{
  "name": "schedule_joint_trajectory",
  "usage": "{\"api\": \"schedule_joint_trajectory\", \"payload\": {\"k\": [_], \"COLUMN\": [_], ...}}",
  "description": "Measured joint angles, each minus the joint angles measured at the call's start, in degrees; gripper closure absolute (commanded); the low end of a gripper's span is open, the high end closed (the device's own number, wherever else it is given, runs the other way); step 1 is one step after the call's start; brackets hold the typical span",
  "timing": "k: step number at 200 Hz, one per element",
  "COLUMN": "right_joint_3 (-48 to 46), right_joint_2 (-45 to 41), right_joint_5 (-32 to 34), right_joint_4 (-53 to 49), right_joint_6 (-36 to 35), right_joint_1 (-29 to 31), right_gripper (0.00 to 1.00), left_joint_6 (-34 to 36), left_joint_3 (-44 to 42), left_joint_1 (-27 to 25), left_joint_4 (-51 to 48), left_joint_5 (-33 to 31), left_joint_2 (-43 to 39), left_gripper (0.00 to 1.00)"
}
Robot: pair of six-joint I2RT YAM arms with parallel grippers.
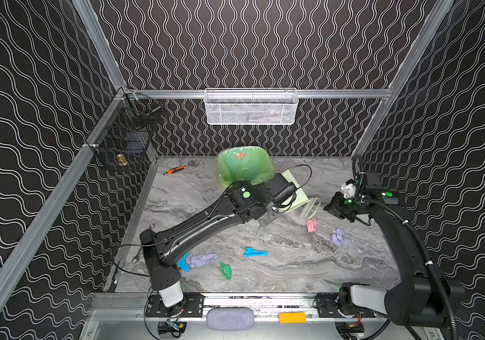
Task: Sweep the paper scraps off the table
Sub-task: 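Lower the empty dustpan near the remaining scraps while the right gripper follows with the brush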
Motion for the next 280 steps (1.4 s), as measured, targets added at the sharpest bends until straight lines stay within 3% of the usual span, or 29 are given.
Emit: {"api": "schedule_joint_trajectory", "payload": {"k": [89,179,198,226,280], "right_joint_3": [-16.3,-23.2,-20.3,-9.1,8.4], "right_joint_2": [-3.8,-19.7,-20.4,-17.2,-6.9], "right_joint_5": [-5.0,-5.7,-6.0,-5.2,7.8], "right_joint_4": [8.5,0.0,-3.3,-7.6,-13.9], "right_joint_6": [11.4,16.2,16.1,12.0,-3.7], "right_joint_1": [-5.7,-7.5,-7.5,-7.5,-6.1], "right_gripper": [1.0,1.0,1.0,1.0,1.0], "left_joint_6": [-3.7,-4.9,-5.9,-6.3,-7.5], "left_joint_3": [-7.6,-11.7,-13.0,-15.3,-21.9], "left_joint_1": [-4.5,-5.2,-5.5,-6.2,-7.9], "left_joint_4": [1.3,2.9,3.3,4.2,9.0], "left_joint_5": [6.0,8.1,8.6,9.6,14.1], "left_joint_2": [0.2,-0.5,-0.6,-0.6,1.1], "left_gripper": [0.96,0.96,0.96,0.96,0.95]}}
